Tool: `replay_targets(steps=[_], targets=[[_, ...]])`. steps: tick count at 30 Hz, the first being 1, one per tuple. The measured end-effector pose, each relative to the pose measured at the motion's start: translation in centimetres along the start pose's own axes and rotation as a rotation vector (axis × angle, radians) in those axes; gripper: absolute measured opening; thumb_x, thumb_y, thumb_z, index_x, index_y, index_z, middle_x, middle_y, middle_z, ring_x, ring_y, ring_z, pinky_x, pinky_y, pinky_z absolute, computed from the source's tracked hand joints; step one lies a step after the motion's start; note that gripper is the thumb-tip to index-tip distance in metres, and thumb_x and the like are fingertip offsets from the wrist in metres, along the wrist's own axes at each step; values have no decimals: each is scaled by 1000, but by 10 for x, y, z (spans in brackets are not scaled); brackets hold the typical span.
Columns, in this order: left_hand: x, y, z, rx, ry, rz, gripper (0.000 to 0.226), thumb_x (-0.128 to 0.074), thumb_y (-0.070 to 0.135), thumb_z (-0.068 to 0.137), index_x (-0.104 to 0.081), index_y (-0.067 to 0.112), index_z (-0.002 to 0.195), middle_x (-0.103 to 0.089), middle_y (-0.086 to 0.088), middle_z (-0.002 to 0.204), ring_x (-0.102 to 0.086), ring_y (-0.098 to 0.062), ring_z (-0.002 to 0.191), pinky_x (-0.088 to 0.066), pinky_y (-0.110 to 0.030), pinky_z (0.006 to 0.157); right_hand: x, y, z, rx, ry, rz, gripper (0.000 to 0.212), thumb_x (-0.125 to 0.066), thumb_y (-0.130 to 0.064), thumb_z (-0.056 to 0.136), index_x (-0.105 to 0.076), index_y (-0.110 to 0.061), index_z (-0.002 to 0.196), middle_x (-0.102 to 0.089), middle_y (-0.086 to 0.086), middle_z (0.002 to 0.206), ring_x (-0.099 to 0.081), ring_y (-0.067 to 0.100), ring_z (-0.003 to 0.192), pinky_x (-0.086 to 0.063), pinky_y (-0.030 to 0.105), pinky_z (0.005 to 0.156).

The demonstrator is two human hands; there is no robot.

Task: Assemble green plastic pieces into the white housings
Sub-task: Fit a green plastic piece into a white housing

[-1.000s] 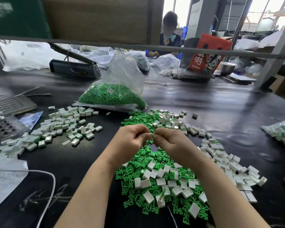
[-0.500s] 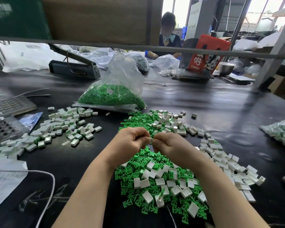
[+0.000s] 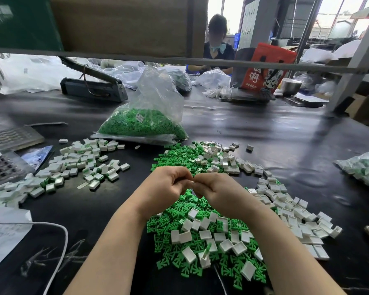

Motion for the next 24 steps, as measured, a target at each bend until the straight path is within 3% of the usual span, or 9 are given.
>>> replay_targets(steps=[3, 5, 8, 10, 13, 16, 19, 21, 24], targets=[[2, 1, 0, 14, 34, -53, 13, -62, 13, 93, -70, 15, 83, -61, -19, 71, -51, -21, 62, -48, -46, 59, 4, 4, 0, -1, 31, 50, 27, -54, -25, 99, -58, -20, 73, -44, -9, 53, -37, 4, 47, -30, 18, 47], [4, 0, 0, 37, 44, -124, 10, -63, 10, 93, -71, 10, 87, -65, -16, 74, -56, -19, 66, -51, -44, 65, 6, 6, 0, -5, 29, 110, 26, -55, -26, 99, -62, -20, 75, -45, -12, 49, -35, 3, 46, -28, 18, 46], [7, 1, 0, 24, 88, -154, 9, -68, 12, 89, -75, 17, 90, -71, 0, 80, -60, -4, 69, -46, -19, 61, 5, 10, 0, -16, 36, 225, 25, -56, -26, 99, -67, -16, 79, -46, -12, 47, -36, 5, 45, -29, 19, 45], [9, 2, 0, 15, 108, -216, 10, -69, 11, 88, -75, 17, 93, -72, 5, 80, -62, 1, 70, -45, -11, 61, 5, 9, 1, -16, 60, 309, 27, -56, -30, 97, -68, -14, 80, -50, -9, 49, -40, 11, 48, -32, 22, 46], [10, 3, -1, 13, 135, -302, 9, -68, 7, 88, -73, 14, 92, -72, 0, 76, -62, -4, 68, -49, -15, 61, 7, 6, 1, -38, 109, 475, 43, -50, -50, 88, -66, -12, 78, -56, -5, 53, -46, 17, 52, -38, 26, 52], [9, 7, 1, 0, 191, -286, 13, -68, 7, 88, -72, 20, 86, -73, 0, 77, -65, -7, 72, -53, -20, 70, 4, 6, 1, -106, 94, 663, 55, -40, -59, 88, -66, -10, 82, -59, 1, 59, -48, 9, 50, -38, 16, 50], [5, 10, 3, -5, 212, -222, 10, -71, 13, 87, -72, 22, 84, -68, -3, 87, -66, -24, 84, -56, -38, 81, -4, 6, 2, -179, 32, 728, 66, -34, -69, 84, -68, -12, 81, -63, 5, 67, -48, 10, 57, -34, 22, 53], [4, 12, 3, -9, 215, -199, 7, -71, 15, 87, -72, 21, 84, -65, -7, 92, -64, -33, 88, -54, -47, 84, -9, 6, 4, -197, 13, 822, 66, -37, -68, 83, -66, -9, 83, -63, 7, 68, -48, 14, 60, -32, 27, 55], [3, 15, 3, -20, 221, -219, 5, -69, 12, 88, -71, 16, 85, -67, -13, 90, -66, -28, 80, -55, -46, 82, -14, 4, 7, -184, -4, 1020, 57, -43, -61, 84, -65, -9, 79, -58, 5, 65, -46, 16, 62, -29, 30, 60]])
Point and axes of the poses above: each hand's wrist, its own z-axis towards the middle knuckle, its own x-axis out of the back of the hand, y = z × x, the point moved 4 cm from there along z, towards the middle knuckle
